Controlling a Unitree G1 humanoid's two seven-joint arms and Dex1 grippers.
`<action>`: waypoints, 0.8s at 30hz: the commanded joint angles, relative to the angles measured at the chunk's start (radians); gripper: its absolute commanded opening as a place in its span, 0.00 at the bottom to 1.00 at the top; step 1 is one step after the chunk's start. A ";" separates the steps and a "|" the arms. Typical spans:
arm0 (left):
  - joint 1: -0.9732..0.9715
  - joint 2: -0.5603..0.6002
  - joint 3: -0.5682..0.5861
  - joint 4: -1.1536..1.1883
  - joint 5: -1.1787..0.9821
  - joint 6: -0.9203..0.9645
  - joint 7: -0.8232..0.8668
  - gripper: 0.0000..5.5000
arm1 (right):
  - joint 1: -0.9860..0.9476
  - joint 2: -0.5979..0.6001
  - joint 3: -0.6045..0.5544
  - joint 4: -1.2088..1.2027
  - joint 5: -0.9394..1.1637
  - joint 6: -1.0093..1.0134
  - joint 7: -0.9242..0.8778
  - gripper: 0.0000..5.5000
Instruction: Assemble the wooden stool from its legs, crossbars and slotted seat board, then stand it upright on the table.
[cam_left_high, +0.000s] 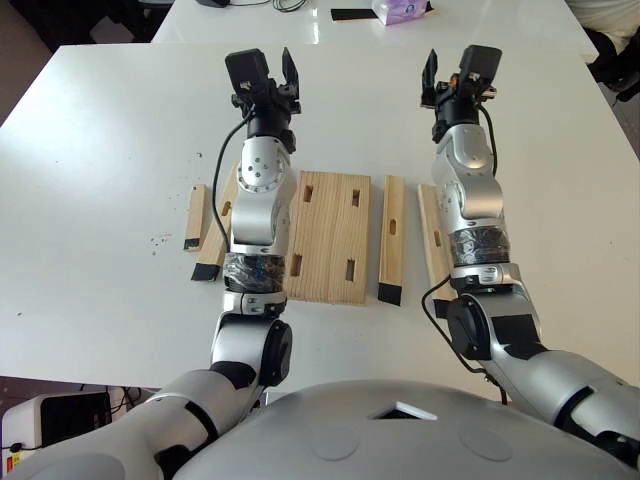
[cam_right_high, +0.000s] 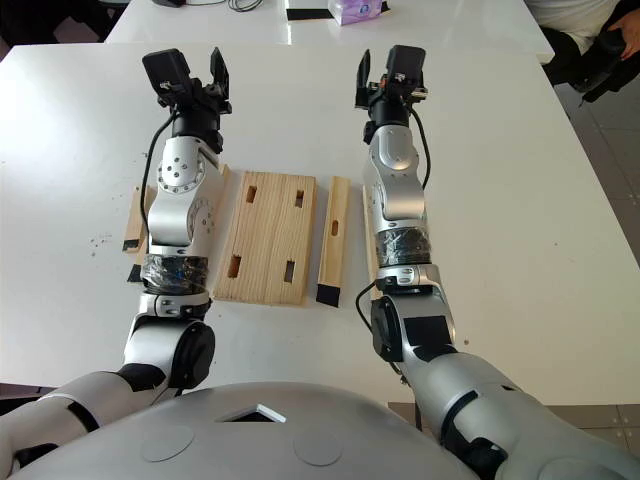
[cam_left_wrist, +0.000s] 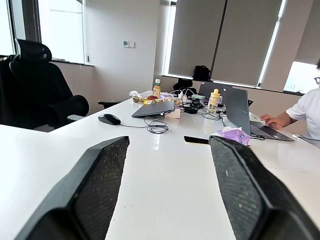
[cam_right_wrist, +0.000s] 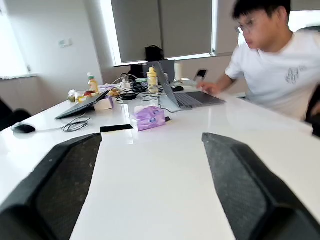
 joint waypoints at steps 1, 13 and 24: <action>-0.056 0.002 -0.009 0.018 0.035 0.098 0.045 0.54 | -0.055 0.019 -0.014 0.019 0.017 0.026 -0.015 0.67; -0.058 0.093 -0.063 -0.049 0.252 0.250 0.145 0.54 | -0.117 0.004 0.057 0.051 -0.119 -0.026 -0.120 0.67; -0.085 0.051 -0.029 -0.056 0.145 0.120 0.074 0.54 | -0.075 0.036 0.068 -0.048 -0.098 0.004 -0.083 0.67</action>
